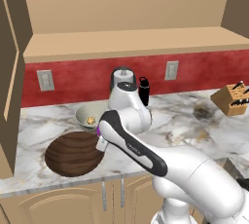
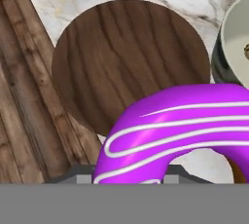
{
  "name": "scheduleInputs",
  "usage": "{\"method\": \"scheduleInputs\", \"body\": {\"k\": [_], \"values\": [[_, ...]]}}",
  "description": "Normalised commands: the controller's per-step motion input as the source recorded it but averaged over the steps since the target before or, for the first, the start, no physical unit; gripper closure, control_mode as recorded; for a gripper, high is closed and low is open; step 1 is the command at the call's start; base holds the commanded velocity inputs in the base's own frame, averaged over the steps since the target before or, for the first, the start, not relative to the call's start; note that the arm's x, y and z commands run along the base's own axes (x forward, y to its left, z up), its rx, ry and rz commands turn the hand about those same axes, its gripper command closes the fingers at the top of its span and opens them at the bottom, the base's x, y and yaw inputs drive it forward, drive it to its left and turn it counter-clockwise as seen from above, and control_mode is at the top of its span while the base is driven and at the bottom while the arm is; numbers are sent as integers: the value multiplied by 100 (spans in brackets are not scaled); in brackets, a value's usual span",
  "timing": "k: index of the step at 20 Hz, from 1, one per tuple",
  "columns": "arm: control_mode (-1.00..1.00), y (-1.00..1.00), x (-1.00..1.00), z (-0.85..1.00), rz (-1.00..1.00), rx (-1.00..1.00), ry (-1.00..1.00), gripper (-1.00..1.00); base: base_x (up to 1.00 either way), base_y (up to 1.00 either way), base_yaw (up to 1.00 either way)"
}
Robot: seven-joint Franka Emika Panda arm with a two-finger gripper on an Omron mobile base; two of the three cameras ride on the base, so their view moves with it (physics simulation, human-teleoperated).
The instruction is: Pick both bowls and place them on the counter. Then place the donut in one bowl and place the cookie dough ball in the other bowl.
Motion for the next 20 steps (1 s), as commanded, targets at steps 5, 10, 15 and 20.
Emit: {"method": "scheduleInputs", "body": {"k": [5, 10, 15, 20], "values": [[-100, 47, 11, -25, 0, 0, 0, 100, 0, 0, 0], [-100, 42, 11, -27, 0, 0, 0, 100, 0, 0, 0], [-100, 42, 15, -21, 0, 0, 0, 100, 0, 0, 0], [-100, 33, 21, -25, 0, 0, 0, 100, 0, 0, 0]]}}
